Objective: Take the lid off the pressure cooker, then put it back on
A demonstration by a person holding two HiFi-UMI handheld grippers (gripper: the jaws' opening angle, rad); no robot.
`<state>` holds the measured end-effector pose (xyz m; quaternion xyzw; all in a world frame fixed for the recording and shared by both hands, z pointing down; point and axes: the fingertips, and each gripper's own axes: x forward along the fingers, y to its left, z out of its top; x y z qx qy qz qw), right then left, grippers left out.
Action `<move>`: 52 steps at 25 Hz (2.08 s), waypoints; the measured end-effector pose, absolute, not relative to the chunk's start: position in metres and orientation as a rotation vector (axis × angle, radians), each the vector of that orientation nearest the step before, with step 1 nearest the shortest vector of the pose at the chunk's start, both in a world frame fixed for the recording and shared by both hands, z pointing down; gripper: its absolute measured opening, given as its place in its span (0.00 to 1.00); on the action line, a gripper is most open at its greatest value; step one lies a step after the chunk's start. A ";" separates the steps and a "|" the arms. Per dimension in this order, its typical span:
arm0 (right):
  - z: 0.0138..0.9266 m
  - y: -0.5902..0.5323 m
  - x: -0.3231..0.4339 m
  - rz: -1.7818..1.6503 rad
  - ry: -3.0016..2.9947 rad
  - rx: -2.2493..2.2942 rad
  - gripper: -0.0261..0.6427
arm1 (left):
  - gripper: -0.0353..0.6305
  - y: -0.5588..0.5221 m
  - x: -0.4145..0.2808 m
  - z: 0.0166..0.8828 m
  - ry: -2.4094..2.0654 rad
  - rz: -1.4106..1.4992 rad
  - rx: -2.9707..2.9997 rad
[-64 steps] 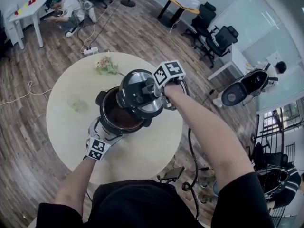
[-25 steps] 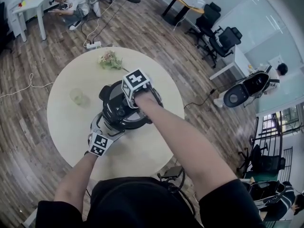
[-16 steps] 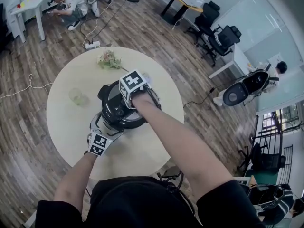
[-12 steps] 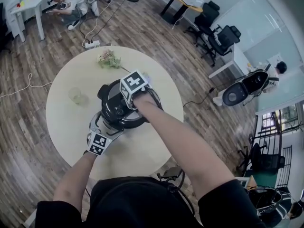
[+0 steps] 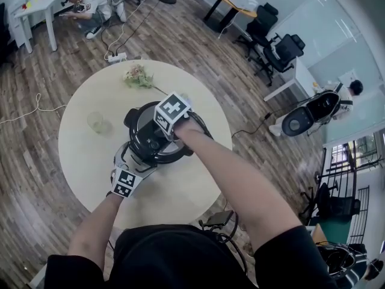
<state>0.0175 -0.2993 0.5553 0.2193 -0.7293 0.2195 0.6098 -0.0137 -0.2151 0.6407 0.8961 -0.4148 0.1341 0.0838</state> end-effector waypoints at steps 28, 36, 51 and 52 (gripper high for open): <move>0.558 -0.289 0.023 0.041 -1.616 -0.003 0.52 | 0.94 -0.219 -0.015 0.646 -1.222 0.405 2.667; 0.547 -0.293 0.034 0.161 -1.748 0.107 0.52 | 0.86 -0.204 -0.033 0.646 -1.147 0.479 2.650; 0.479 -0.246 0.100 0.353 -2.432 0.945 0.10 | 0.13 -0.225 -0.100 0.482 -1.515 0.155 2.632; 0.471 -0.245 0.101 0.307 -2.470 1.017 0.09 | 0.08 -0.227 -0.097 0.470 -1.546 0.140 2.651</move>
